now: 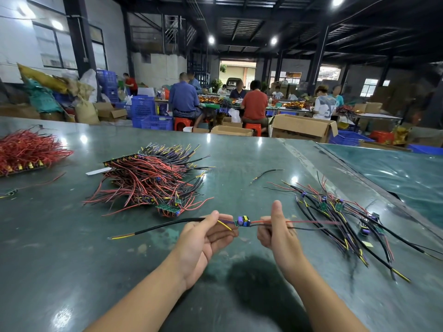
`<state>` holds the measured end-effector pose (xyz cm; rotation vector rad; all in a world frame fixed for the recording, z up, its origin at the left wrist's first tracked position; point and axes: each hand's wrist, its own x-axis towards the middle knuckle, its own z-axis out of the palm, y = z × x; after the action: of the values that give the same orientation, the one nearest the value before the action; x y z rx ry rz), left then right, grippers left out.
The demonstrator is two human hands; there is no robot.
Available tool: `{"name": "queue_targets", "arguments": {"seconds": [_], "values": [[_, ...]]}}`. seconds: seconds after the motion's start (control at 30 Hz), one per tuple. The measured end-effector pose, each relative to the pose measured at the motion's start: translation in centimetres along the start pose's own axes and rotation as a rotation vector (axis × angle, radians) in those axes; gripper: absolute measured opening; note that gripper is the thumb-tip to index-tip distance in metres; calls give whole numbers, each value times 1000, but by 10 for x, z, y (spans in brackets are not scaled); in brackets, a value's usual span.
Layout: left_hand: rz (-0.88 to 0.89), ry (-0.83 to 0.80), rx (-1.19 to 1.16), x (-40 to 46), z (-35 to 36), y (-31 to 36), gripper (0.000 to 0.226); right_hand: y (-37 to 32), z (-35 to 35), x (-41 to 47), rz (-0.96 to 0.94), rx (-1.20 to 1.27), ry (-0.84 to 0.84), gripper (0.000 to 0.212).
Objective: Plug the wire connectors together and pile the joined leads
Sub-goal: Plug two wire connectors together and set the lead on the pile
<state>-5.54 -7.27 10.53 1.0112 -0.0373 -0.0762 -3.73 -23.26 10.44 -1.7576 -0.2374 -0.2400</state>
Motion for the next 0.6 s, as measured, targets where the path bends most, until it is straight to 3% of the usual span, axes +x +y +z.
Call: {"name": "queue_targets", "arguments": {"seconds": [0.17, 0.3, 0.4, 0.5, 0.6], "values": [[42, 62, -12, 2, -2, 2, 36, 3, -11, 9, 32, 243, 188, 58], [52, 91, -28, 3, -4, 3, 34, 9, -18, 15, 26, 257, 326, 57], [52, 106, -18, 3, -4, 2, 33, 11, -18, 16, 0, 88, 380, 60], [50, 118, 9, 3, -3, 2, 33, 15, -20, 13, -49, -322, 442, 59], [46, 118, 35, 3, -2, 0, 33, 14, -22, 13, 16, -375, 523, 63]]}}
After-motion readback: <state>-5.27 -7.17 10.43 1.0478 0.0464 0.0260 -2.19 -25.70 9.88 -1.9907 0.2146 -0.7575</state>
